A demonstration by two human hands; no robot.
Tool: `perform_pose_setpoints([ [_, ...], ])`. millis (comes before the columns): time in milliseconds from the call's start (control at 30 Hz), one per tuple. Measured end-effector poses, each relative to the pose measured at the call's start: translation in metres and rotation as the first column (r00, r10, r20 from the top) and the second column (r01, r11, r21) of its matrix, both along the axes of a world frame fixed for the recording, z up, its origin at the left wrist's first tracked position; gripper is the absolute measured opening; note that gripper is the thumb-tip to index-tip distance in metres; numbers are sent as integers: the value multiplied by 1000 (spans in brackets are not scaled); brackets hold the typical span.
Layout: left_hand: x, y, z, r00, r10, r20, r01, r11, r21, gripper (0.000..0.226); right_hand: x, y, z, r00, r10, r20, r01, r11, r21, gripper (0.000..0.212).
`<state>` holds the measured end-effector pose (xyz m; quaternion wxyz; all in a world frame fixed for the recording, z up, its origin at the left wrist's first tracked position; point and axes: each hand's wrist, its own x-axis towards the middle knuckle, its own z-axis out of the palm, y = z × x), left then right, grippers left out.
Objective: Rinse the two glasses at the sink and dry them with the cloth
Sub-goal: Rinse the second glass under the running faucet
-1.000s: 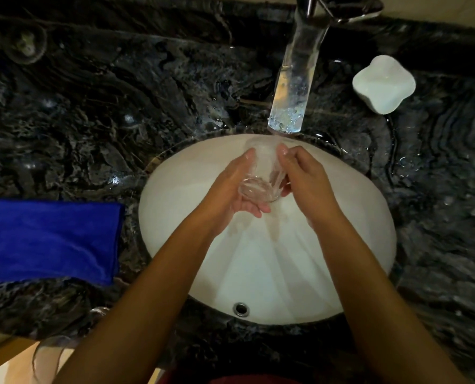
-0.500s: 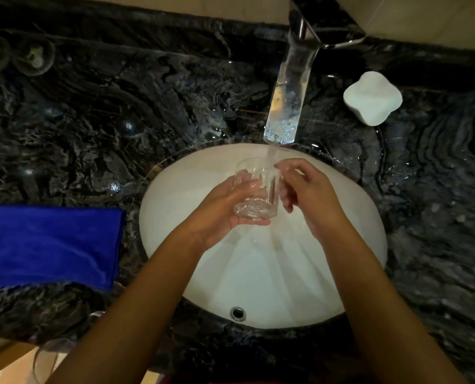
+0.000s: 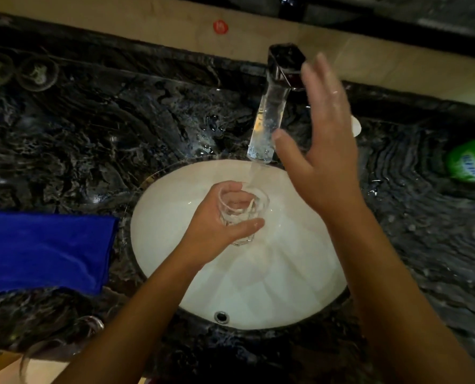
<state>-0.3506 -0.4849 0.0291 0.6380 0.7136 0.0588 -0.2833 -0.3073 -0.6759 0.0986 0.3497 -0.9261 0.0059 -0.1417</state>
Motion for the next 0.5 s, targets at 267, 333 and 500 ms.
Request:
perform_pose_setpoints([
  [267,-35,15,17,984,125,129,-133,990,55,70,-10,1,-13,999,7,-46,-10,998,-65,77],
  [333,-43,16,24,974,171,150,-180,983,46,70,-14,-2,-14,997,26,-77,-33,995,-98,79],
  [500,-67,15,46,936,257,239,-276,960,47,73,-22,-11,-12,983,53,-177,-89,975,-205,85],
])
